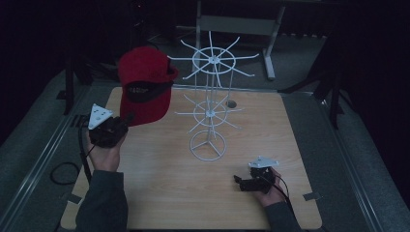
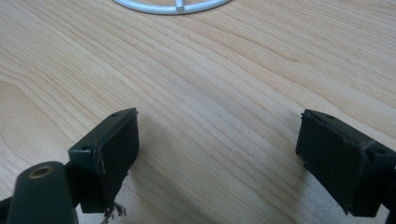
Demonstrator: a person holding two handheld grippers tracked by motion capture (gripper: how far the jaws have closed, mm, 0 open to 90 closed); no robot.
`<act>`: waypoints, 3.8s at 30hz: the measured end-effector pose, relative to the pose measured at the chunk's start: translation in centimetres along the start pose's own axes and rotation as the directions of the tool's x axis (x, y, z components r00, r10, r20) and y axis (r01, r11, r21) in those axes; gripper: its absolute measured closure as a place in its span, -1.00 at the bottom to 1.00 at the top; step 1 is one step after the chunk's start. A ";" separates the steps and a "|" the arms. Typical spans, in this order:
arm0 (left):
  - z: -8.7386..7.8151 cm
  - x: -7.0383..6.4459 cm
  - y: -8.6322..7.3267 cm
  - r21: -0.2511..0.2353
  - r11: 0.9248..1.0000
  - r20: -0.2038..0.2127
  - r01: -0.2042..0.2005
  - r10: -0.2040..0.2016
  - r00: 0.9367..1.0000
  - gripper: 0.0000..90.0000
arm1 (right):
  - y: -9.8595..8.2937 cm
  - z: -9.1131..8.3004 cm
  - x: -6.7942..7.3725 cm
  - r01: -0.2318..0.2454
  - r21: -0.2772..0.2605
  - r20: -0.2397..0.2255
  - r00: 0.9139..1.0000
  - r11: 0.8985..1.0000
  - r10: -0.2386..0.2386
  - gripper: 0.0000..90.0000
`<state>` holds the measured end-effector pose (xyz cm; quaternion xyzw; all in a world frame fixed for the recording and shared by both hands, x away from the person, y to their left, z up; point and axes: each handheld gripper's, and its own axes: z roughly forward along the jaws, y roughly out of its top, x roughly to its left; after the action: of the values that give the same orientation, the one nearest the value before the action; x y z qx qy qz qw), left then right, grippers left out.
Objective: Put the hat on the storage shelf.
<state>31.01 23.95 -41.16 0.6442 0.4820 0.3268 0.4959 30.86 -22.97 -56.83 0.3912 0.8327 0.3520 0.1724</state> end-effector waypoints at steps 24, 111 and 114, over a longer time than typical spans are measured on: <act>-1.6 -0.2 1.8 -0.080 0.997 0.000 0.014 -0.014 1.000 0.91 | 0.0 0.0 0.0 -0.002 0.002 0.000 1.000 1.000 0.002 -0.71; -0.8 -1.8 7.6 -0.235 0.970 0.110 0.061 -0.036 0.993 0.91 | 0.0 0.0 0.0 -0.002 0.001 -0.001 1.000 1.000 0.002 -0.71; -0.9 -1.8 7.6 -0.230 0.971 0.120 0.056 -0.029 0.992 0.91 | 0.0 0.0 0.0 -0.003 0.002 -0.001 1.000 1.000 0.003 -0.71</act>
<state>31.90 22.15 -33.55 0.5888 0.4244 0.3326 0.6021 30.85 -22.96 -56.82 0.3925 0.8325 0.3516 0.1711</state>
